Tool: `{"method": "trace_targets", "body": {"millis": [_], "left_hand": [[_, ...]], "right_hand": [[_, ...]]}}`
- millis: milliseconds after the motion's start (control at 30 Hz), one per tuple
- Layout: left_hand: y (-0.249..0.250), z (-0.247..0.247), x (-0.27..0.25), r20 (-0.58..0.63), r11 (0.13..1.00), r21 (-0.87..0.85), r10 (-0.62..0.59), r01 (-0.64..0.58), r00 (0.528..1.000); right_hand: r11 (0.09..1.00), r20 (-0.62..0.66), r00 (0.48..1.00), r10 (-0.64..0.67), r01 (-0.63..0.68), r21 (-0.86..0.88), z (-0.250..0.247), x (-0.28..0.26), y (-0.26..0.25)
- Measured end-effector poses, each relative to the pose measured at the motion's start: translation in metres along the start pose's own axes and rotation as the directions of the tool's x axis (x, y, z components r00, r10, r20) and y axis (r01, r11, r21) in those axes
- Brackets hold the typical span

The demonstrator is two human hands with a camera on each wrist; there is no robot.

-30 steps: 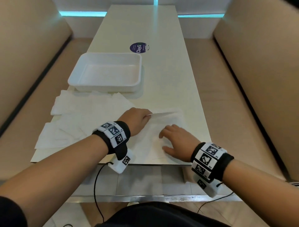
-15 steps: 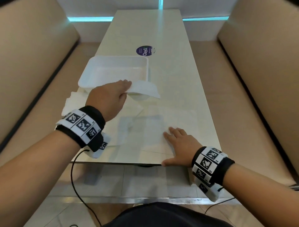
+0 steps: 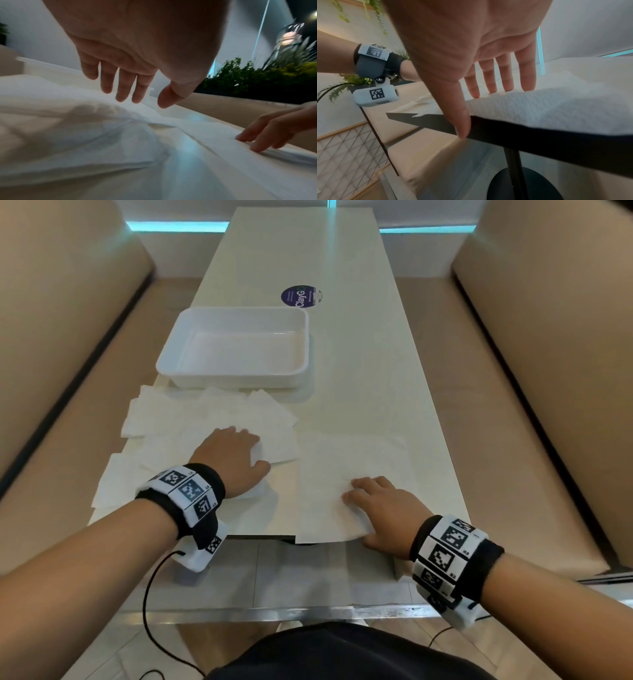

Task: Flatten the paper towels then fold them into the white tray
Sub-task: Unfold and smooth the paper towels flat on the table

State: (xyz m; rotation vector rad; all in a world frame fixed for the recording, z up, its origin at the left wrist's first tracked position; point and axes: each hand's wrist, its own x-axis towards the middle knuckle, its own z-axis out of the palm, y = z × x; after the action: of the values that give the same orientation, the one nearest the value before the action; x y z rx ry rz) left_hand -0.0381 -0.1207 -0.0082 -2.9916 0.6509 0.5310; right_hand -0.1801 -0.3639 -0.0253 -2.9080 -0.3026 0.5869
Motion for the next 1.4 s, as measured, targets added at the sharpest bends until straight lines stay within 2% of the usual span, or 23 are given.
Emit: {"method": "trace_targets", "body": {"millis": [67, 133, 200, 300, 433, 533, 600, 733, 867, 967, 1067, 1167, 1233, 1300, 1400], "left_hand": [[0.013, -0.002, -0.008, -0.054, 0.986, -0.088, 0.137, -0.141, 0.989], [0.028, 0.001, -0.015, -0.086, 0.945, -0.169, 0.269, -0.28, 0.959], [0.04, 0.008, -0.021, -0.063, 0.911, -0.241, 0.33, -0.335, 0.942], [0.049, 0.018, -0.023, -0.033, 0.857, -0.393, 0.349, -0.333, 0.937], [0.055, 0.023, -0.024, -0.013, 0.701, -0.671, 0.315, -0.242, 0.949], [0.061, 0.021, -0.022, -0.011, 0.65, -0.732, 0.288, -0.204, 0.958], [0.065, 0.02, -0.016, -0.024, 0.672, -0.719, 0.231, -0.177, 0.973], [0.07, 0.024, -0.002, -0.094, 0.796, -0.587, 0.111, -0.145, 0.989], [0.07, 0.028, 0.002, -0.088, 0.826, -0.549, 0.093, -0.126, 0.992], [0.072, 0.031, 0.002, -0.088, 0.842, -0.524, 0.097, -0.129, 0.991], [0.08, 0.032, -0.002, -0.129, 0.873, -0.463, 0.108, -0.156, 0.986], [0.089, 0.032, -0.008, -0.3, 0.916, -0.296, 0.181, -0.272, 0.937], [0.096, 0.035, -0.009, -0.344, 0.901, -0.216, 0.291, -0.377, 0.893], [0.103, 0.041, -0.007, -0.282, 0.867, -0.186, 0.404, -0.462, 0.87], [0.111, 0.053, -0.001, -0.063, 0.892, -0.146, 0.424, -0.429, 0.903]], "right_hand": [[1.0, 0.012, 1.0, -0.005, 0.005, 0.029, 0.0, -0.004, -0.001], [0.997, 0.014, 1.0, 0.0, -0.001, 0.072, -0.004, -0.008, 0.0], [0.995, 0.009, 0.999, 0.03, -0.031, 0.092, -0.012, -0.012, 0.002], [0.99, -0.03, 0.995, 0.093, -0.09, 0.111, -0.032, -0.014, 0.006], [0.985, -0.096, 0.986, 0.135, -0.123, 0.124, -0.056, -0.003, 0.018], [0.982, -0.108, 0.981, 0.159, -0.146, 0.117, -0.069, 0.013, 0.026], [0.983, -0.12, 0.979, 0.167, -0.155, 0.097, -0.073, 0.023, 0.028], [0.975, -0.13, 0.968, 0.213, -0.201, 0.099, -0.074, 0.04, 0.036], [0.957, -0.122, 0.954, 0.275, -0.26, 0.127, -0.064, 0.041, 0.05], [0.977, -0.24, 0.947, 0.213, -0.214, 0.019, -0.05, 0.035, 0.049], [0.996, -0.337, 0.938, 0.084, -0.089, 0.001, -0.036, 0.029, 0.035], [1.0, -0.229, 0.973, 0.014, -0.012, 0.009, -0.019, 0.028, 0.024], [0.999, -0.12, 0.992, 0.032, -0.03, 0.026, -0.006, 0.028, 0.023], [0.998, -0.085, 0.995, 0.056, -0.052, 0.041, 0.002, 0.025, 0.025], [0.997, -0.07, 0.996, 0.056, -0.052, 0.054, 0.007, 0.021, 0.028]]}}
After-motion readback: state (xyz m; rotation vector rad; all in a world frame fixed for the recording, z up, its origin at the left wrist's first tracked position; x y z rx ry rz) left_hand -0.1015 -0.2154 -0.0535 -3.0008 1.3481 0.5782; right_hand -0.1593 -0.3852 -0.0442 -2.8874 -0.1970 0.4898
